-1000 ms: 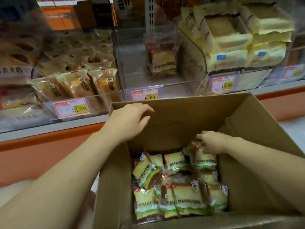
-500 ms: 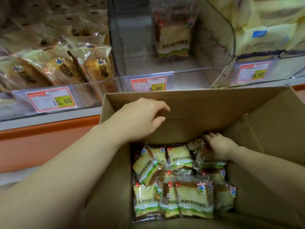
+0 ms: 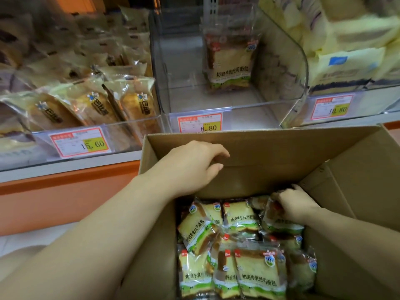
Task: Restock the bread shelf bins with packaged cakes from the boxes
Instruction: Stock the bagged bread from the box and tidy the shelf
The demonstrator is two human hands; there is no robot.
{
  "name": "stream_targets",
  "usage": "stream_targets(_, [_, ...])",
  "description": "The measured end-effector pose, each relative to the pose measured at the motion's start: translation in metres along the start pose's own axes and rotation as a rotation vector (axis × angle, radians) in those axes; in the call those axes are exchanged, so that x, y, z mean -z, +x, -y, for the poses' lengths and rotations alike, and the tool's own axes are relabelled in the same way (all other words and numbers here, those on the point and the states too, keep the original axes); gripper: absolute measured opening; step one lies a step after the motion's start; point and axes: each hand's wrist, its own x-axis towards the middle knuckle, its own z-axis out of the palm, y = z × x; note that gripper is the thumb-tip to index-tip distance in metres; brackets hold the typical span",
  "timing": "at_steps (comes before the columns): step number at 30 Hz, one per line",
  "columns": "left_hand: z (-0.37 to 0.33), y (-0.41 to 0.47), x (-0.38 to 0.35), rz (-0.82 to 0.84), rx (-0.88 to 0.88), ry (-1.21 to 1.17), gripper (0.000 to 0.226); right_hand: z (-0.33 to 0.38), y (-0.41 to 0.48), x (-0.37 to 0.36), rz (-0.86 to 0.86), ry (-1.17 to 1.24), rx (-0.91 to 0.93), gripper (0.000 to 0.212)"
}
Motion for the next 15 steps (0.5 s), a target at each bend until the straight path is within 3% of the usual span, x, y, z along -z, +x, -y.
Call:
stream_targets(10, [-0.004,0.001,0.001,0.016,-0.026,0.009,0.034,-0.004,-0.041,0.055,-0.09,0.014,0.158,0.025])
stream_targets(15, [-0.014,-0.007,0.004,0.053,-0.066,0.029,0.042,0.0,-0.099,0.113,-0.246,0.161,0.227,0.021])
